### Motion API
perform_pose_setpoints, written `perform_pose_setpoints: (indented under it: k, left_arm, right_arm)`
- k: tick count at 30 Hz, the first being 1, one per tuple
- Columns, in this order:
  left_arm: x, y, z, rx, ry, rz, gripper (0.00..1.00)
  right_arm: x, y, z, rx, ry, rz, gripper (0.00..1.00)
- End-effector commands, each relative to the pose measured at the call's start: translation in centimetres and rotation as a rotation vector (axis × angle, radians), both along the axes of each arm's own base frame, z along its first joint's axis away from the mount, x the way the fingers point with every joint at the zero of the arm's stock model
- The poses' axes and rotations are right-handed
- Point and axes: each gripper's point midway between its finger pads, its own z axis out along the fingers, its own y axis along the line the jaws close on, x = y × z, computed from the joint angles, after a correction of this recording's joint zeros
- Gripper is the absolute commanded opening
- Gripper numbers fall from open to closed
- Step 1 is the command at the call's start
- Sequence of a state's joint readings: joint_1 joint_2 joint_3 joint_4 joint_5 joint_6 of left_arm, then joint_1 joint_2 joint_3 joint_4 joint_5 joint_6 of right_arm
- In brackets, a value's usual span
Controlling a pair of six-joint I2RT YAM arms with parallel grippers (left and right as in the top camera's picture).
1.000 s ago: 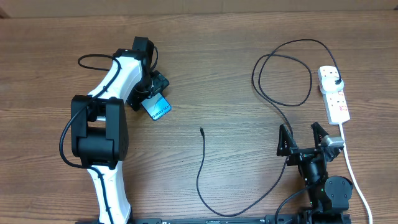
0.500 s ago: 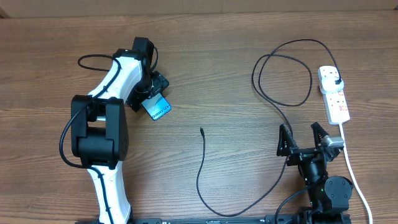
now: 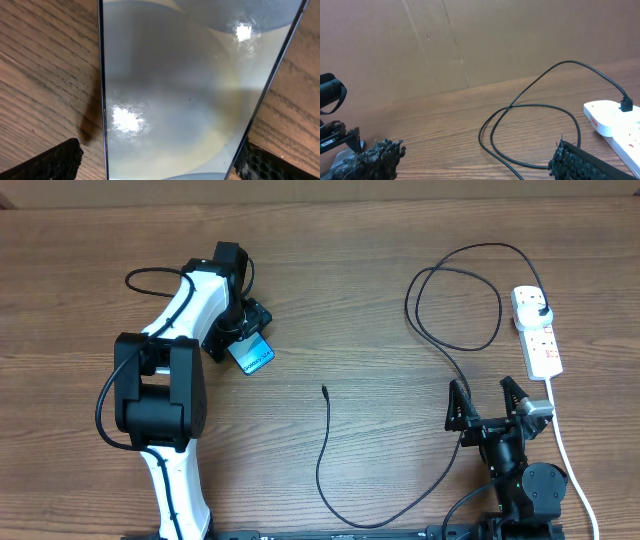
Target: Plug charger to phone and switch on socket
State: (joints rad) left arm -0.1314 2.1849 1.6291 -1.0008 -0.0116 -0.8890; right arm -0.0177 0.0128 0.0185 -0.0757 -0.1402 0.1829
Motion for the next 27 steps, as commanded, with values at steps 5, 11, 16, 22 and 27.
perform_pose_setpoints:
  k: [5,11,16,22,27]
  left_arm:
    - [-1.7,0.0,-2.7,0.011,0.099,0.012,1.0]
    - [-1.5,0.0,-3.3,0.01,0.099,0.013,1.0]
    - [-1.4,0.4,-3.2,0.009,0.099,0.021,1.0]
    - [-1.2,1.0,-3.2,0.007,0.095,0.027,1.0]
    - [-1.2,1.6,-3.2,0.007,0.095,0.042,1.0]
  right_arm:
    - [0.0,0.0,-0.2,0.0,-0.001,-0.006,1.0]
    - [0.0,0.0,-0.2,0.0,-0.002,-0.006,1.0]
    - [0.0,0.0,-0.2,0.0,-0.002,-0.006,1.0]
    - [0.0,0.0,-0.2,0.0,-0.002,-0.006,1.0]
    - [0.0,0.0,-0.2,0.0,-0.002,-0.006,1.0]
